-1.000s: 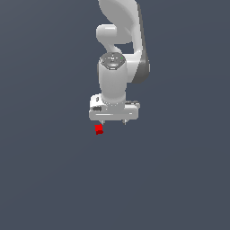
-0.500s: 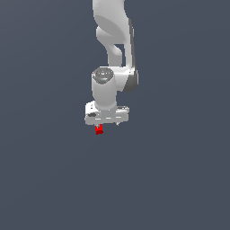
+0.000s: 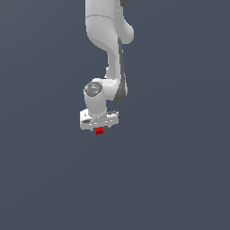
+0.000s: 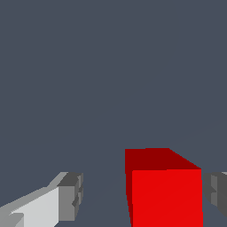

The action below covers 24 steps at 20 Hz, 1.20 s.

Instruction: Pick up the red cube and move it to a goal position.

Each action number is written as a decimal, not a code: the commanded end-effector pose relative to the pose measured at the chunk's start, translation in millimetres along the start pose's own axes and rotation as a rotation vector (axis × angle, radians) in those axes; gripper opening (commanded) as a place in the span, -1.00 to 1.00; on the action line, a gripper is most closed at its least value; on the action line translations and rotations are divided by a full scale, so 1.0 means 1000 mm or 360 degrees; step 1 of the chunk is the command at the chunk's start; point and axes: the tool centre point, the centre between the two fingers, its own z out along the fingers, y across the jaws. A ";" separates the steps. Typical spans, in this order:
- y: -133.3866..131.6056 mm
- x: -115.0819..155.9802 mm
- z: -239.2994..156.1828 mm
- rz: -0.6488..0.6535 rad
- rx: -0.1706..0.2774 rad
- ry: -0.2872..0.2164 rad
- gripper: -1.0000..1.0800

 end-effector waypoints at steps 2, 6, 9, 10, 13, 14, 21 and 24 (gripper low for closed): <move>0.008 -0.006 0.014 -0.0035 -0.0001 -0.0003 0.92; 0.012 -0.008 0.021 -0.0050 -0.0001 -0.0005 0.92; 0.012 -0.007 0.020 -0.0048 -0.0002 -0.0005 0.92; 0.011 -0.006 0.019 -0.0045 -0.0002 -0.0004 0.92; 0.011 -0.006 0.018 -0.0043 -0.0002 -0.0004 -1.00; 0.011 -0.006 0.018 -0.0043 -0.0002 -0.0004 -1.00; 0.011 -0.006 0.018 -0.0043 -0.0002 -0.0004 -1.00; 0.011 -0.006 0.018 -0.0042 -0.0002 -0.0005 -1.00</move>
